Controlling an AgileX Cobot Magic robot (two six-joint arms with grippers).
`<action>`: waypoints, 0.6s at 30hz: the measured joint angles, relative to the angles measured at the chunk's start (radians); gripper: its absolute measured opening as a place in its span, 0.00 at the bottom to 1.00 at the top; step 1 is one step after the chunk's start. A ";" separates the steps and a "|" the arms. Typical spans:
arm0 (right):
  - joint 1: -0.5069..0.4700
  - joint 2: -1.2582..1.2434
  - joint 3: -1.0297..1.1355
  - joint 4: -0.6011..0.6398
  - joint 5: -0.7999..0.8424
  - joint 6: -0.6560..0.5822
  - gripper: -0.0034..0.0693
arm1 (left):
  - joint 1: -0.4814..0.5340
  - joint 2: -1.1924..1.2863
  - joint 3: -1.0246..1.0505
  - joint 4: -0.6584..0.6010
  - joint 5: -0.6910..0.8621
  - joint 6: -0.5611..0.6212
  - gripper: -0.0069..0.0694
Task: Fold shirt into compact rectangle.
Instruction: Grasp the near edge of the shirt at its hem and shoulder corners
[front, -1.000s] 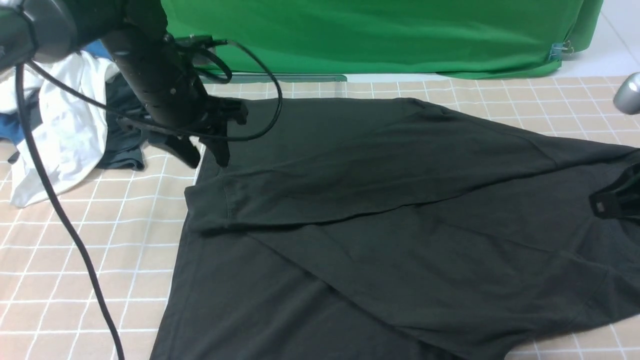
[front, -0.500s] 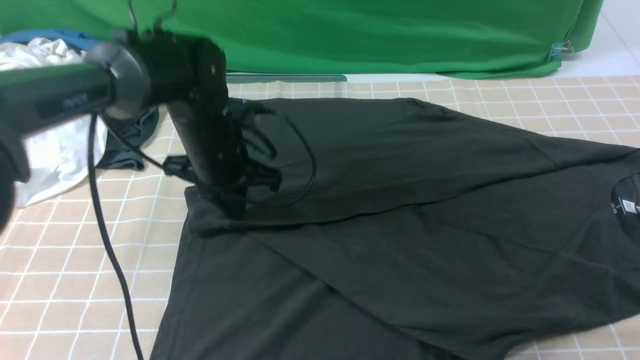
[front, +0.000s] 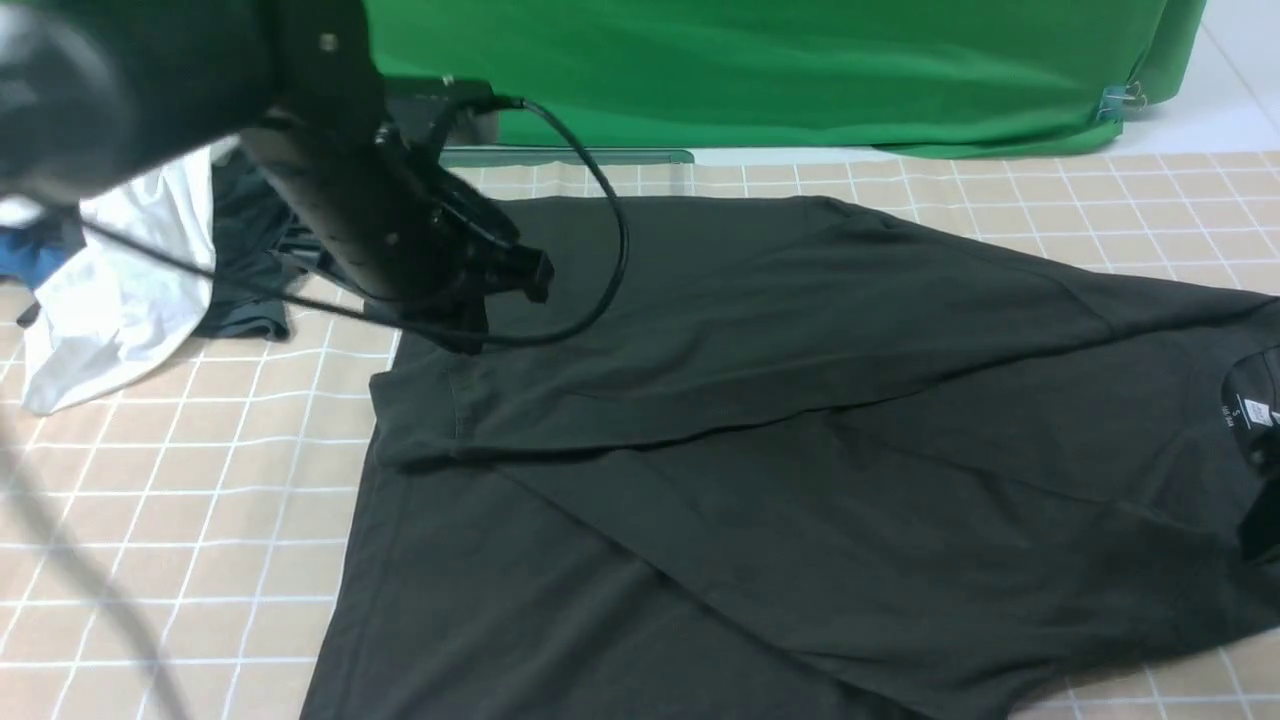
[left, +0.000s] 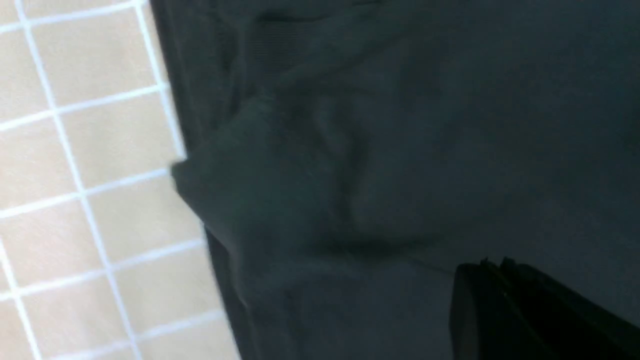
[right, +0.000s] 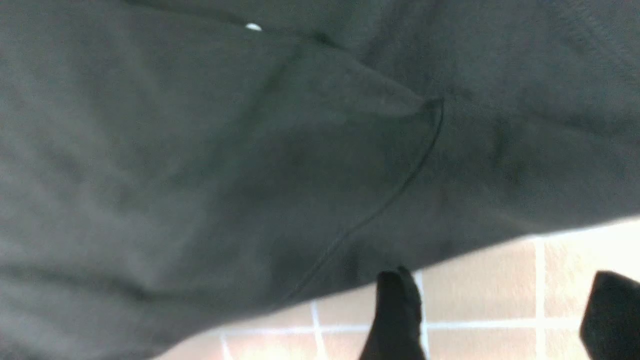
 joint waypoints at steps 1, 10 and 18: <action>0.011 0.028 0.000 -0.003 -0.021 0.002 0.76 | -0.026 -0.041 0.064 -0.012 -0.021 0.001 0.12; 0.128 0.188 0.000 -0.050 -0.134 0.014 0.72 | -0.182 -0.145 0.456 -0.155 -0.184 0.000 0.12; 0.162 0.194 -0.005 -0.123 -0.116 0.023 0.14 | -0.210 -0.145 0.618 -0.189 -0.281 -0.002 0.12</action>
